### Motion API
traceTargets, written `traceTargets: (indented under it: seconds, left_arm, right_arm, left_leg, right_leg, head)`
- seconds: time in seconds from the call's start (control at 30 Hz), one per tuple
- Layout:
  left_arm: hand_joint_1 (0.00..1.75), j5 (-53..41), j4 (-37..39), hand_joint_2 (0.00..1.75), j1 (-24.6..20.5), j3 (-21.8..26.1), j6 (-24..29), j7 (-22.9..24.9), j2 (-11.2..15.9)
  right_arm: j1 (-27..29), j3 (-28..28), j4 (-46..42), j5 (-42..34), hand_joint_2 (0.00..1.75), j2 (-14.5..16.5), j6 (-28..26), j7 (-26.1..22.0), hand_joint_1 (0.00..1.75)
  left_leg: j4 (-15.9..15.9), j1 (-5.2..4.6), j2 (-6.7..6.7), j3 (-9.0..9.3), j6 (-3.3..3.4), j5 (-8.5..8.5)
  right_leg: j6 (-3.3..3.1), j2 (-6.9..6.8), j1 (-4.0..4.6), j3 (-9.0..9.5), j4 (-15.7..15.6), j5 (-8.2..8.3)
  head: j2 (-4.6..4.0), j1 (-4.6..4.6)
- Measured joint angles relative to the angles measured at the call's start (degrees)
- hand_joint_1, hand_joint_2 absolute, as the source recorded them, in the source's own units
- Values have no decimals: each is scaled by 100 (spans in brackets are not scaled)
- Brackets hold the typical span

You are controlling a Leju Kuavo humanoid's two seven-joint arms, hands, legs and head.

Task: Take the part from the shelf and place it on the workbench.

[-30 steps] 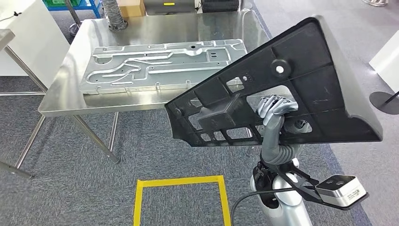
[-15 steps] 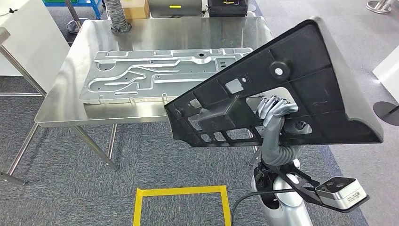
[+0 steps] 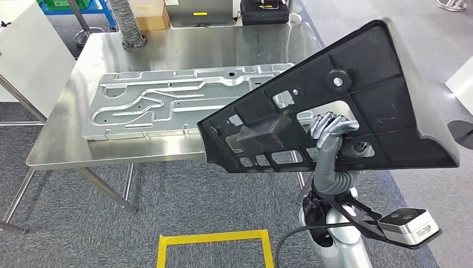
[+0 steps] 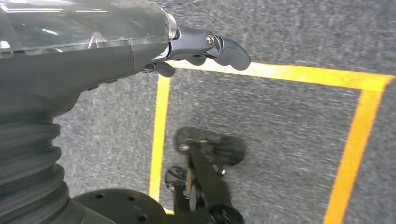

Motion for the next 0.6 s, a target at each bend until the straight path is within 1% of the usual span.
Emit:
traceTargets:
  seconds: [0.03, 0.07, 0.1, 0.17, 0.2, 0.23, 0.27, 0.33, 0.37, 0.4, 0.43, 0.47, 0.5, 0.53, 0.57, 0.6]
  left_arm:
    - [0, -4, 0, 175, -3, -1, 3, 7, 2]
    - [0, -10, 0, 175, -6, -1, 7, 15, 2]
    - [0, -19, 0, 175, -9, -2, 10, 22, 1]
    - [0, -33, 0, 175, -6, -2, 15, 24, 1]
    - [0, -40, 0, 175, -3, -3, 14, 19, 0]
    - [0, -45, 0, 175, -3, -4, 11, 13, 0]
    - [0, -50, 0, 175, -6, -5, 9, 5, 0]
    - [0, -54, 0, 175, -10, -6, 6, -13, 1]
    - [0, -55, 0, 175, -7, -6, 6, -19, 1]
    - [0, -55, 0, 175, -3, -6, 6, -23, 1]
    - [0, -55, 0, 175, 2, -6, 6, -26, 1]
    - [0, -55, 0, 175, 4, -6, 6, -30, 1]
    - [0, -55, 0, 175, 5, -7, 5, -36, -3]
    - [0, -56, 0, 175, 1, -8, 4, -44, -8]
    - [0, -56, 0, 175, -2, -9, 4, -51, -12]
    - [0, -56, 0, 175, -4, -9, 4, -56, -16]
  right_arm:
    - [-6, -1, 1, -4, 175, 0, 1, 0, 175]
    - [-11, -1, 0, -7, 175, -1, -1, 0, 175]
    - [-14, -2, -1, -9, 175, -2, -5, 0, 175]
    - [-11, -3, -9, -7, 175, -5, -17, -1, 175]
    - [-7, -6, -22, -4, 175, -8, -24, -1, 175]
    - [-5, -13, -37, -4, 175, -11, -30, -2, 175]
    - [1, -21, -52, -10, 175, -17, -33, -2, 175]
    - [29, -39, -64, -38, 175, -36, -31, -2, 175]
    - [52, -44, -64, -55, 175, -47, -27, -2, 175]
    - [71, -48, -64, -69, 175, -57, -25, -2, 175]
    - [81, -53, -64, -83, 175, -66, -23, -2, 175]
    - [84, -61, -64, -93, 175, -73, -22, -2, 175]
    - [83, -73, -64, -99, 175, -78, -22, -2, 175]
    - [82, -87, -64, -103, 175, -83, -23, -2, 175]
    - [84, -102, -67, -102, 175, -87, -25, -1, 175]
    - [92, -114, -71, -99, 175, -90, -30, -1, 175]
  left_leg:
    - [-317, -5, 2, 117, 19, 126]
    - [-476, -14, 4, 175, 46, 145]
    - [-505, -27, 2, 193, 79, 84]
    - [-544, -27, -4, 215, 156, 40]
    - [-564, -23, -7, 243, 194, 21]
    - [-584, -15, -7, 276, 229, 4]
    - [-599, -10, -6, 309, 259, -16]
    - [-600, -19, -6, 357, 292, -69]
    - [-599, -27, -7, 392, 298, -101]
    - [-599, -35, -11, 439, 299, -138]
    - [-599, -44, -16, 503, 297, -180]
    - [-600, -53, -21, 576, 293, -226]
    - [-609, -57, -25, 634, 285, -271]
    - [-611, -68, -29, 685, 267, -312]
    - [-616, -72, -29, 710, 244, -341]
    - [-627, -71, -25, 720, 215, -363]
  right_leg:
    - [30, 6, 8, 29, 20, -50]
    - [59, 11, 16, 29, 33, -81]
    - [89, 16, 22, 18, 40, -98]
    - [153, 13, 12, 19, 45, -139]
    - [189, 6, 5, 5, 111, -185]
    - [222, -1, -2, -74, 289, -271]
    - [249, -6, -9, -236, 592, -395]
    - [280, -10, -16, -743, 1415, -659]
    - [284, -10, -19, -972, 1717, -693]
    - [277, -10, -20, -1107, 1824, -607]
    - [256, -10, -16, -1120, 1681, -389]
    - [220, -10, -5, -1027, 1329, -84]
    - [170, -9, 14, -883, 923, 182]
    - [118, -12, 40, -749, 565, 369]
    - [75, -16, 63, -659, 337, 441]
    - [41, -16, 81, -620, 244, 423]
  head:
    - [0, 0]
    - [0, 0]
    - [0, 0]
    - [0, -1]
    - [0, -1]
    - [-1, -1]
    - [-1, 0]
    - [-1, 0]
    - [0, 1]
    - [0, 1]
    - [0, 1]
    - [0, 2]
    - [0, 2]
    - [0, 2]
    - [0, 1]
    - [0, 1]
